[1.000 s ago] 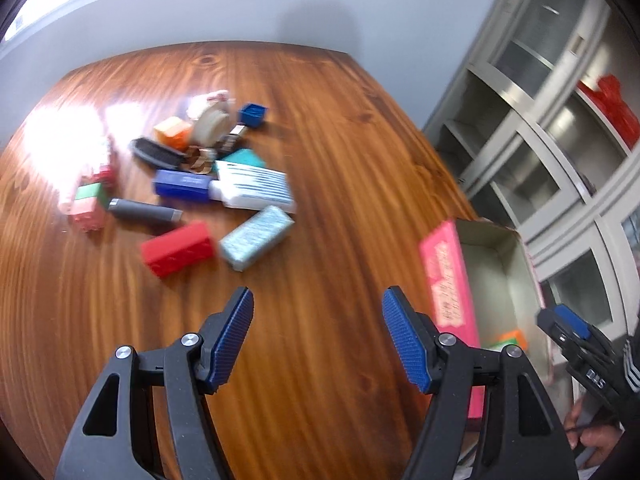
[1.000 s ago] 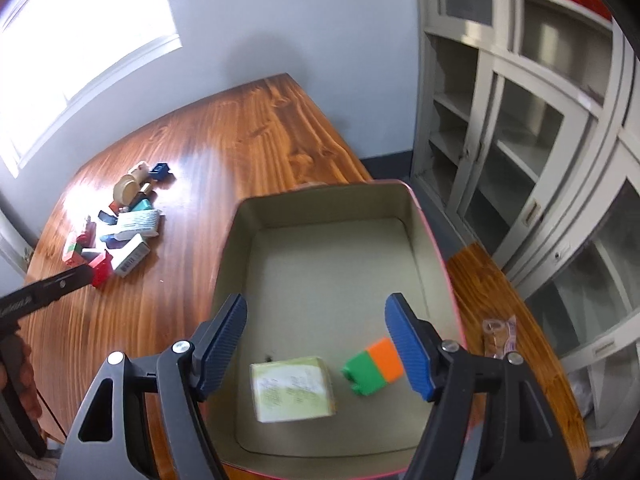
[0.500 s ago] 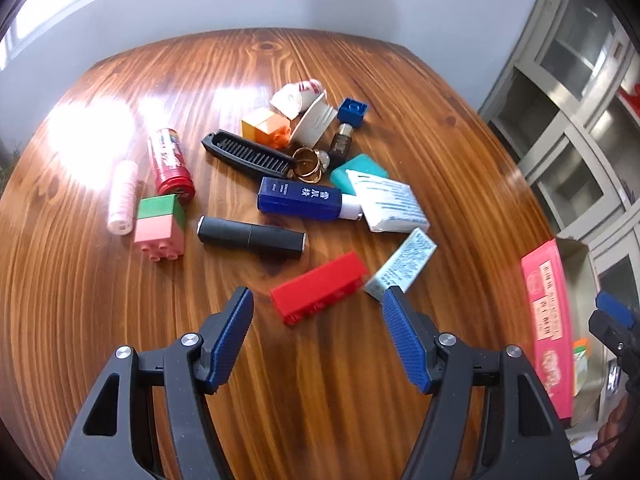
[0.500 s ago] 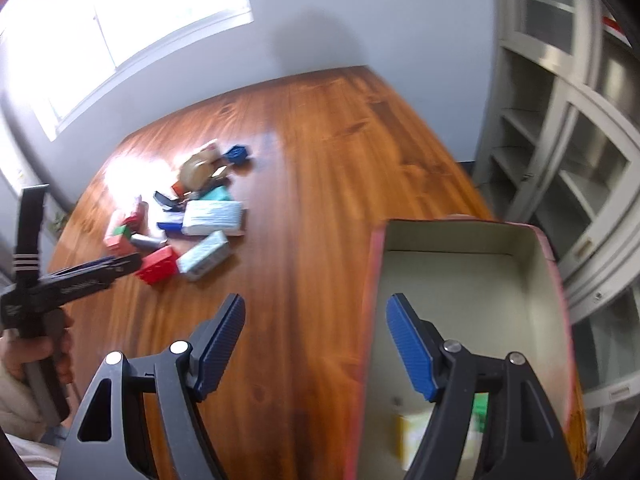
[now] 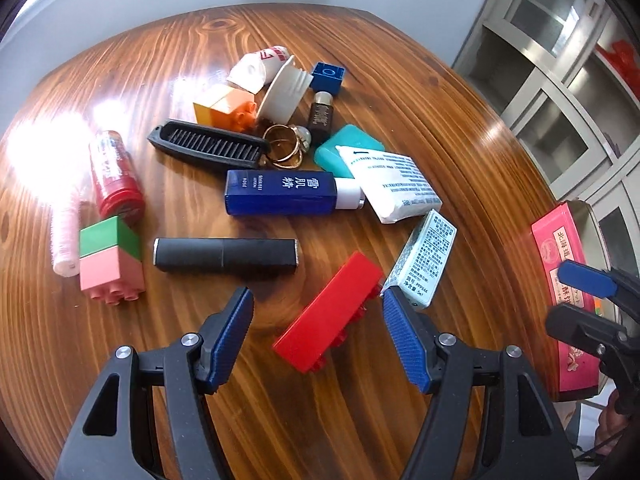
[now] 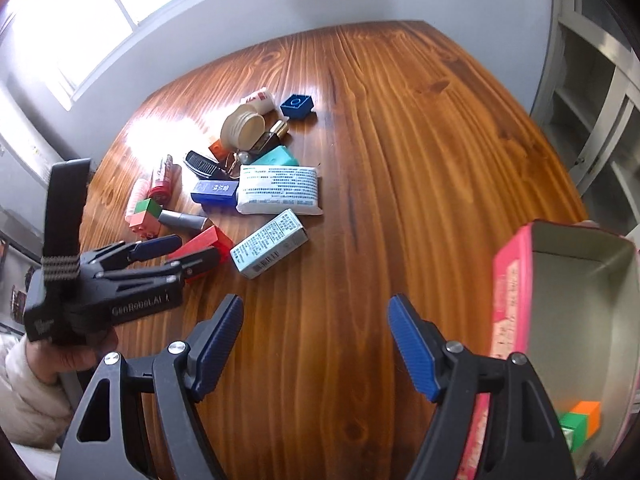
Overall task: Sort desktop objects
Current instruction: 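Move the left gripper to the red brick and grasp it, then lift the red brick with the left gripper while the right grasps the white medicine box, then carry both items over the box and open both grippers to drop them, then withdraw both grippers from the box back over the table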
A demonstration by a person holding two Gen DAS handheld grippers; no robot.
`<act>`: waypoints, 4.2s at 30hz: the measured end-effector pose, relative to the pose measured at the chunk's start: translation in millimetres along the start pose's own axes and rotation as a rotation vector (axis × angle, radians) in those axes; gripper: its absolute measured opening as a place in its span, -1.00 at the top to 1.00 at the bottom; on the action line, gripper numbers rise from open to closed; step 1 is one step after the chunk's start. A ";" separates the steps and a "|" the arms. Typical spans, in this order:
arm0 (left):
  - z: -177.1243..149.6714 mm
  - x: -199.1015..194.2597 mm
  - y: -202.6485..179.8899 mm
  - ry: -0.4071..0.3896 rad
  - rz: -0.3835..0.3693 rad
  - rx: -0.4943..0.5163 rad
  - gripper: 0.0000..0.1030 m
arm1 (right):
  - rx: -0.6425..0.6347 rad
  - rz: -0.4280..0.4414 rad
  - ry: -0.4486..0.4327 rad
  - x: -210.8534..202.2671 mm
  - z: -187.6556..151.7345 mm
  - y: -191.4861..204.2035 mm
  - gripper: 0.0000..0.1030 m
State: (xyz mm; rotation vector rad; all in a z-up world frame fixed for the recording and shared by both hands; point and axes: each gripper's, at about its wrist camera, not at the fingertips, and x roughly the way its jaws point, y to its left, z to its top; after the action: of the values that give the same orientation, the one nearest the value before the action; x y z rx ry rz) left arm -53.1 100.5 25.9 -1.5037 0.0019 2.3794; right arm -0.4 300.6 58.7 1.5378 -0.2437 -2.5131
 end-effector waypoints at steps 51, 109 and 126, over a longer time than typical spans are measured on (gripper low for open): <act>-106.8 -110.0 -40.1 -0.191 0.189 -0.262 0.52 | -0.200 0.157 0.004 -23.0 -6.5 23.6 0.48; -42.7 -65.4 -284.4 -0.179 -0.083 0.195 -0.02 | 0.180 -0.080 -0.150 -138.2 -74.7 -202.3 0.46; -69.9 -96.2 -180.2 -0.198 0.065 -0.060 -0.02 | -0.010 0.020 -0.138 -113.6 -49.1 -113.6 -0.28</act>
State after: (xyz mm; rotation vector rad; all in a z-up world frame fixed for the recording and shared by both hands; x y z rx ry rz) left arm 95.1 233.1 110.2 -1.3048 -0.0683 2.5922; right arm 86.0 436.0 107.8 1.3530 -0.2635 -2.6031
